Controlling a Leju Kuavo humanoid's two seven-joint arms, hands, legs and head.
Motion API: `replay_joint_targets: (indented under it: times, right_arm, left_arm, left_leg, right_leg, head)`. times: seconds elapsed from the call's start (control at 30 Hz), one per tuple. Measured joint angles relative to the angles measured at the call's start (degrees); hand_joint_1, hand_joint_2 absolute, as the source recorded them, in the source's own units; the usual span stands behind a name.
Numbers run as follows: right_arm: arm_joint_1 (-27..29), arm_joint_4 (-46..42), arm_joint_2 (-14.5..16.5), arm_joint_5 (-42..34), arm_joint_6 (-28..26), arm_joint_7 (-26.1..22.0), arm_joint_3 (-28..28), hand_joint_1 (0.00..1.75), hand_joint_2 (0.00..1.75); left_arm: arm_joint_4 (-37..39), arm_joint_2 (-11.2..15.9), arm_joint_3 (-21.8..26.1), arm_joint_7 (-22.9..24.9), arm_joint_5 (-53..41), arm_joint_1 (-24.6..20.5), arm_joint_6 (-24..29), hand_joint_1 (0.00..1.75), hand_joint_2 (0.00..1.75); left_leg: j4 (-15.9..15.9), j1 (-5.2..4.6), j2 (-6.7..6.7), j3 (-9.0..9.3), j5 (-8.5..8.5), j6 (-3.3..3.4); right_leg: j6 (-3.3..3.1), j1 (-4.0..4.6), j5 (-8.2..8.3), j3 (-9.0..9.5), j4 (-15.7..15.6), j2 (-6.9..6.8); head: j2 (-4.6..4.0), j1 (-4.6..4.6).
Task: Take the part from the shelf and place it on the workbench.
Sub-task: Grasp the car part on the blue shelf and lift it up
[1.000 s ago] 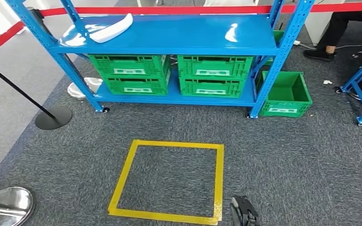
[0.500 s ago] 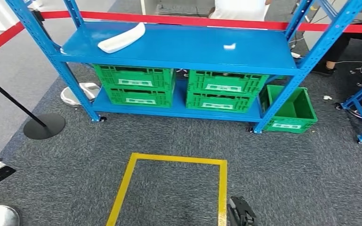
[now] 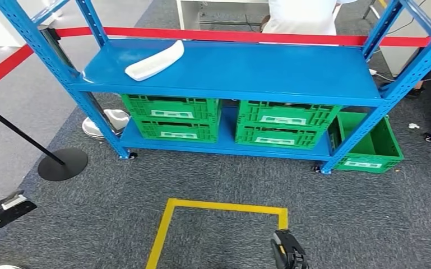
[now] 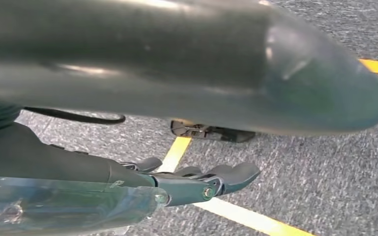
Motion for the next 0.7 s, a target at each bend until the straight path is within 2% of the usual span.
replay_joint_targets:
  times: [0.03, 0.07, 0.13, 0.17, 0.2, 0.23, 0.27, 0.3, 0.43, 0.57, 0.63, 0.7]
  right_arm:
    - [0.06, 0.0, 0.0, -0.01, -0.02, 0.02, 0.0, 0.0, 0.0]
    - [0.09, 0.0, 0.0, -0.01, -0.03, 0.03, 0.0, 0.0, 0.0]
    - [0.09, 0.0, -0.02, -0.02, -0.05, 0.04, -0.01, 0.0, 0.0]
    - [0.07, 0.0, -0.05, -0.02, -0.05, 0.05, 0.0, 0.0, 0.0]
    - [0.07, 0.0, -0.09, -0.02, -0.04, 0.07, 0.01, 0.0, 0.0]
    - [0.13, 0.0, -0.12, -0.02, -0.04, 0.09, 0.01, 0.0, 0.0]
    - [0.23, 0.0, -0.13, -0.02, -0.03, 0.1, 0.02, 0.0, 0.0]
    - [0.34, 0.0, -0.13, -0.02, -0.03, 0.11, 0.02, 0.0, 0.0]
    - [0.29, 0.0, -0.13, -0.02, -0.02, 0.11, 0.02, 0.0, 0.0]
    - [0.26, 0.0, -0.11, 0.0, 0.06, 0.03, 0.06, 0.0, 0.0]
    - [0.25, 0.0, -0.1, 0.0, 0.07, 0.02, 0.06, 0.0, 0.0]
    - [0.25, 0.0, -0.07, 0.0, 0.07, 0.02, 0.06, 0.0, 0.0]
  left_arm:
    - [0.04, 0.19, -0.26, 0.15, -0.01, 0.06, 0.03, 0.0, 0.0]
    - [0.07, 0.42, -0.49, 0.31, 0.0, 0.08, 0.08, 0.0, 0.0]
    - [0.13, 0.79, -0.84, 0.54, -0.01, 0.06, 0.2, 0.0, 0.0]
    - [0.2, 0.86, -0.96, 0.62, -0.02, 0.01, 0.27, 0.0, 0.0]
    - [0.27, 0.89, -1.08, 0.67, -0.1, 0.05, 0.35, 0.0, 0.0]
    - [0.34, 0.93, -1.21, 0.71, -0.2, 0.17, 0.41, 0.0, 0.0]
    - [0.38, 1.0, -1.33, 0.74, -0.31, 0.27, 0.47, 0.0, 0.0]
    - [0.39, 1.07, -1.46, 0.74, -0.41, 0.36, 0.51, 0.0, 0.0]
    - [0.41, 1.27, -1.91, 0.74, -0.51, 0.32, 0.62, 0.0, 0.0]
    - [0.43, 1.85, -2.12, 1.06, -0.55, 0.24, 0.59, 0.0, 0.0]
    - [0.48, 2.24, -2.13, 1.26, -0.54, 0.09, 0.49, 0.0, 0.0]
    - [0.56, 2.58, -2.14, 1.35, -0.52, -0.08, 0.41, 0.0, 0.0]
  left_leg:
    - [-0.12, 0.58, 0.01, -1.13, 0.36, -0.56]
    - [-1.83, 1.15, 0.02, -1.43, 2.42, -1.2]
    - [-8.75, 2.45, -0.01, -0.4, 9.31, -2.9]
    - [-11.84, 2.89, -0.07, 0.14, 11.16, -3.21]
    - [-13.85, 3.14, -0.12, 0.4, 12.39, -3.11]
    - [-14.54, 3.24, -0.19, 0.34, 12.57, -2.58]
    - [-14.51, 3.18, -0.22, 0.27, 12.36, -1.79]
    - [-14.4, 3.17, -0.24, 0.23, 12.91, -1.36]
    - [-14.4, 3.01, -0.3, 0.25, 13.06, -0.74]
    - [-14.4, 2.8, -0.3, 0.29, 12.8, -0.2]
    - [-14.4, 2.72, -0.3, 0.29, 12.69, -0.04]
    - [-14.38, 2.65, -0.3, 0.29, 12.6, 0.08]
  right_leg:
    - [0.33, -0.44, -0.33, 0.27, 0.05, 0.03]
    - [0.73, -0.88, -0.65, 0.57, 0.13, 0.07]
    - [1.86, -1.62, -1.44, 1.06, 0.55, 0.2]
    - [2.41, -1.85, -1.76, 1.09, 0.94, 0.29]
    - [2.96, -1.93, -2.07, 0.96, 1.24, 0.35]
    - [3.36, -1.9, -2.29, 0.76, 1.42, 0.4]
    - [3.47, -1.94, -2.34, 0.71, 1.45, 0.43]
    - [3.42, -1.9, -2.33, 0.7, 1.3, 0.41]
    - [2.21, -1.87, -1.83, 1.44, 0.45, 0.31]
    - [2.2, -1.92, -1.78, 1.8, -0.14, 0.22]
    - [2.57, -1.96, -1.85, 1.86, -0.28, 0.17]
    - [3.79, -2.08, -2.01, 1.92, -0.41, 0.14]
  head:
    - [0.0, 0.01]
    - [0.0, 0.01]
    - [0.0, -0.12]
    - [0.0, -0.34]
    - [0.0, -0.48]
    - [0.0, -0.63]
    - [0.0, -0.64]
    - [0.0, -0.53]
    - [0.0, -0.47]
    - [-0.01, -0.49]
    - [0.0, -0.49]
    - [0.0, -0.5]
